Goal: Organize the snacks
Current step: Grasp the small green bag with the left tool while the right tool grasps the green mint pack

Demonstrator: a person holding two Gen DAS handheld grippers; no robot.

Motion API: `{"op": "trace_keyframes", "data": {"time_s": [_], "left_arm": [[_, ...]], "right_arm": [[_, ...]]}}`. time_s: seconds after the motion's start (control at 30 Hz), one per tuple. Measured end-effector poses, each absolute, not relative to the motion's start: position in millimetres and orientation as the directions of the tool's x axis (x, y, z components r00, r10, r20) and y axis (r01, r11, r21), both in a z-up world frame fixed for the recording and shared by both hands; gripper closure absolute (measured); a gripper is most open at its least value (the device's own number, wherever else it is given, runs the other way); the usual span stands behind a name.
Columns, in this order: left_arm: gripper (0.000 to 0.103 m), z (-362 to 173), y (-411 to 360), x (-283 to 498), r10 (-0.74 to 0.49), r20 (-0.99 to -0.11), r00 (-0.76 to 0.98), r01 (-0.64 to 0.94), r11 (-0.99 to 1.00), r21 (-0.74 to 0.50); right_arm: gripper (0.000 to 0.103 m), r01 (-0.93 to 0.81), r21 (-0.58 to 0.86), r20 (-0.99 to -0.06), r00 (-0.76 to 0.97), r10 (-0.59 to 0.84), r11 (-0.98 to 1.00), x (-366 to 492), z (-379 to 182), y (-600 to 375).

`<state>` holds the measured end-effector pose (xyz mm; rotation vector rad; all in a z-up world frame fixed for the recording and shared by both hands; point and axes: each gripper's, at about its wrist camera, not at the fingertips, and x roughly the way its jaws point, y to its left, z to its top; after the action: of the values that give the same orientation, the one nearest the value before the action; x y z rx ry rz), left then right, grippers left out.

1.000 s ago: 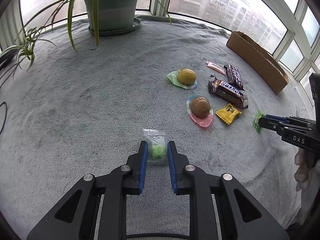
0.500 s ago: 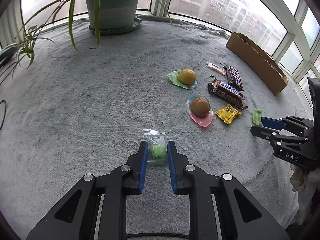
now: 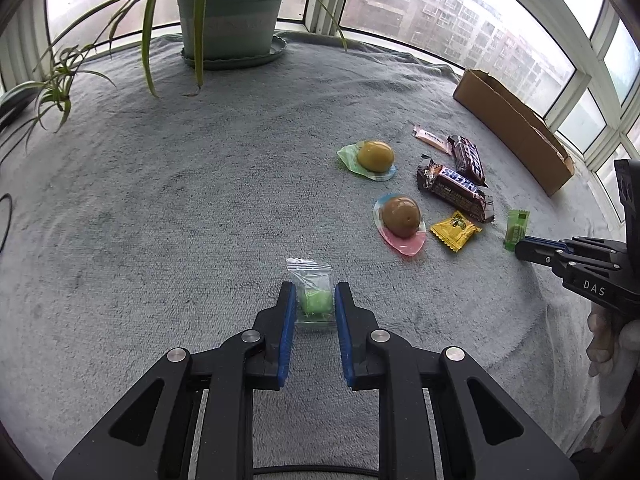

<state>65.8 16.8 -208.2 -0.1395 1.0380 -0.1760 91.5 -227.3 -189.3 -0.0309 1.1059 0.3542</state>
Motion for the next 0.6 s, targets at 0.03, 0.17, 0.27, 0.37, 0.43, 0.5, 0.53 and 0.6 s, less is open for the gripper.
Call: {"op": "trace_keyframes", "data": {"time_s": [0.03,0.17,0.27,0.37,0.43,0.5,0.53,0.6], "left_arm": [[0.085,-207.8,17.0,65.9,-0.213,-0.842,0.496,0.078,0.977,-0.201],[0.085,-206.6,18.9,66.2,-0.219,-0.839,0.499,0.07,0.975,-0.212],[0.085,-205.7,18.0,66.7,-0.218,-0.839,0.499,0.071,0.975,-0.212],[0.085,-204.5,17.8,66.8,-0.221,-0.837,0.5,0.073,0.974,-0.213],[0.085,-205.4,17.9,67.0,-0.219,-0.839,0.498,0.071,0.975,-0.212],[0.085,-207.0,18.2,67.6,-0.221,-0.841,0.493,0.07,0.974,-0.215],[0.085,-207.3,18.1,67.7,-0.221,-0.842,0.492,0.069,0.974,-0.215],[0.085,-207.2,17.3,67.9,-0.223,-0.842,0.492,0.072,0.974,-0.216]], "right_arm": [[0.096,-0.295,0.152,-0.877,0.4,0.266,0.943,91.5,-188.2,-227.6],[0.097,-0.308,0.144,-0.878,0.399,0.266,0.94,93.5,-188.0,-225.2],[0.097,-0.311,0.153,-0.875,0.398,0.275,0.938,94.3,-184.9,-225.8],[0.097,-0.341,0.13,-0.887,0.38,0.263,0.931,97.0,-188.3,-223.5],[0.097,-0.351,0.121,-0.894,0.368,0.256,0.929,100.4,-191.9,-221.6],[0.097,-0.362,0.103,-0.899,0.366,0.242,0.927,103.5,-193.3,-217.9],[0.096,-0.368,0.097,-0.898,0.368,0.241,0.925,105.4,-193.4,-216.0],[0.09,-0.377,0.087,-0.9,0.367,0.235,0.922,109.7,-194.1,-212.2]]}}
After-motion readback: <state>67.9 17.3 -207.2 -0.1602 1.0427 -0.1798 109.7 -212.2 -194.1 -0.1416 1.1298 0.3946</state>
